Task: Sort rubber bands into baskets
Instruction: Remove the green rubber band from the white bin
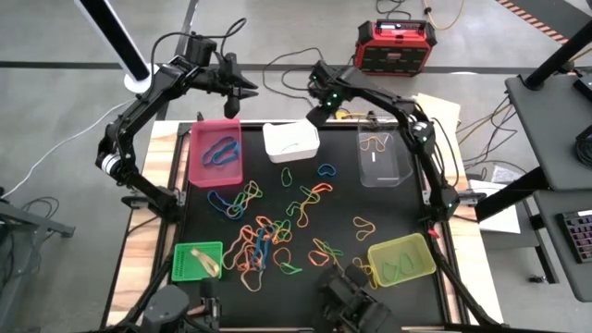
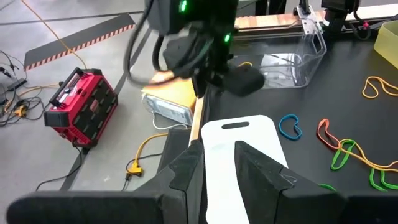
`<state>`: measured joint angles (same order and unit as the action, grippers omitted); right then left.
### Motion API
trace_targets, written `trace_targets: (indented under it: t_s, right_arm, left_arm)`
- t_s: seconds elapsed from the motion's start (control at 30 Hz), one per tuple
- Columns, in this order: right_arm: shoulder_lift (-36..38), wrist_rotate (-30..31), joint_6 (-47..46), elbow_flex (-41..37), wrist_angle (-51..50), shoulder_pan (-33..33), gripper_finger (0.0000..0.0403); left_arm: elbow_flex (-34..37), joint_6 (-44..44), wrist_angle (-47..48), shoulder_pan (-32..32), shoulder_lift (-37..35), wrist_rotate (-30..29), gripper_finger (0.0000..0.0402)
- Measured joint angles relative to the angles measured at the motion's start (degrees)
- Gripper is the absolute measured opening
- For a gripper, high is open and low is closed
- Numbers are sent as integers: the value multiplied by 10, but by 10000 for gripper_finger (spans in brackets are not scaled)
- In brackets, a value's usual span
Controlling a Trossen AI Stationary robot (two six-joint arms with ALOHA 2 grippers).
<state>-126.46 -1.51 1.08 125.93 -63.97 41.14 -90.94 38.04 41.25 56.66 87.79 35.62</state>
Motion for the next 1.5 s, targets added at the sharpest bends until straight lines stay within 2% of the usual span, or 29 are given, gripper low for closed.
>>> trace_targets:
  t_s: [0.17,0.37,0.6,0.73,0.93,1.07,1.2,1.37,1.5]
  right_arm:
    - [-25,-52,10,-1,4,-3,191]
    - [-29,-49,2,-1,20,-1,201]
    - [-38,-52,-4,-13,53,-9,152]
    - [-51,-60,-7,-14,64,-10,107]
    - [-53,-60,-5,-14,67,-12,19]
    - [-44,-57,-4,-15,77,-13,11]
    - [-25,-13,2,-15,98,-21,10]
    - [-7,13,5,-15,141,-34,9]
    - [11,63,15,-38,190,-46,9]
  left_arm:
    - [0,-2,-1,0,0,28,78]
    - [0,-6,-1,0,0,30,78]
    - [0,-10,-2,0,0,30,78]
    - [0,-11,-3,0,0,30,78]
    - [0,-16,-6,-1,0,30,78]
    - [0,-22,-7,-2,6,30,78]
    - [0,-26,-6,-6,19,46,78]
    - [0,-26,-5,-11,34,60,78]
    - [5,-19,4,-13,38,72,78]
